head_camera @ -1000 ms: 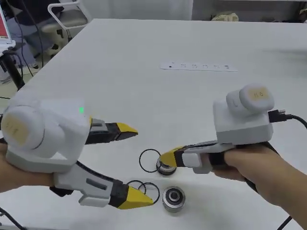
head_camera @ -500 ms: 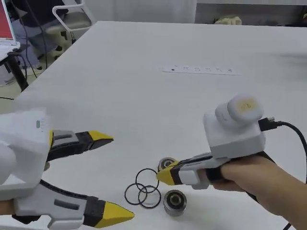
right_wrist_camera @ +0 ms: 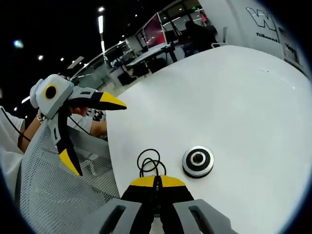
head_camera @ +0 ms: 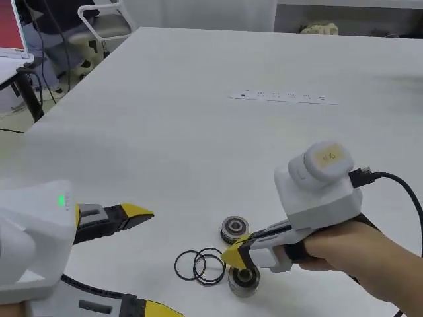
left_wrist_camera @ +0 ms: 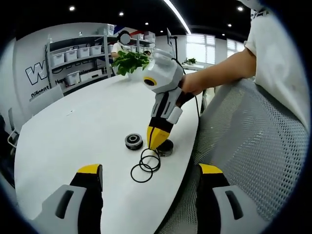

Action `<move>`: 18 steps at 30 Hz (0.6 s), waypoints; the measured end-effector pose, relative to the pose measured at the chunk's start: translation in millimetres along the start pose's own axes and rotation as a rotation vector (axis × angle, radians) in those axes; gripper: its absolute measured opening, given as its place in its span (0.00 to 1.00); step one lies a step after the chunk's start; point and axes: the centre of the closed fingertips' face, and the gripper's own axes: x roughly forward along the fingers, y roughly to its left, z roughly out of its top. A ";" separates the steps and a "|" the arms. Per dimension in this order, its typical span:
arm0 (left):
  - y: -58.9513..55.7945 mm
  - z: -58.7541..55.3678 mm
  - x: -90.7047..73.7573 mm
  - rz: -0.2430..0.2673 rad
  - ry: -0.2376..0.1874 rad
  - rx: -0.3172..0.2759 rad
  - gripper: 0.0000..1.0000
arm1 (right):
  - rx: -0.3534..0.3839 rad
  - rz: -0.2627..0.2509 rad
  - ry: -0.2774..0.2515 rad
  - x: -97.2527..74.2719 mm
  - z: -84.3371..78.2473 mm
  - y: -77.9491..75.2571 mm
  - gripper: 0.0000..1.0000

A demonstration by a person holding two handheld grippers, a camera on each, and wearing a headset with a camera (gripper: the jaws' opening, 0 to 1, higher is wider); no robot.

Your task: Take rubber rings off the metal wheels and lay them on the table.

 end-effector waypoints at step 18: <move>-0.6 -2.5 0.0 0.002 0.006 -0.012 0.74 | 0.010 -0.089 0.012 -3.5 -4.1 -19.9 0.00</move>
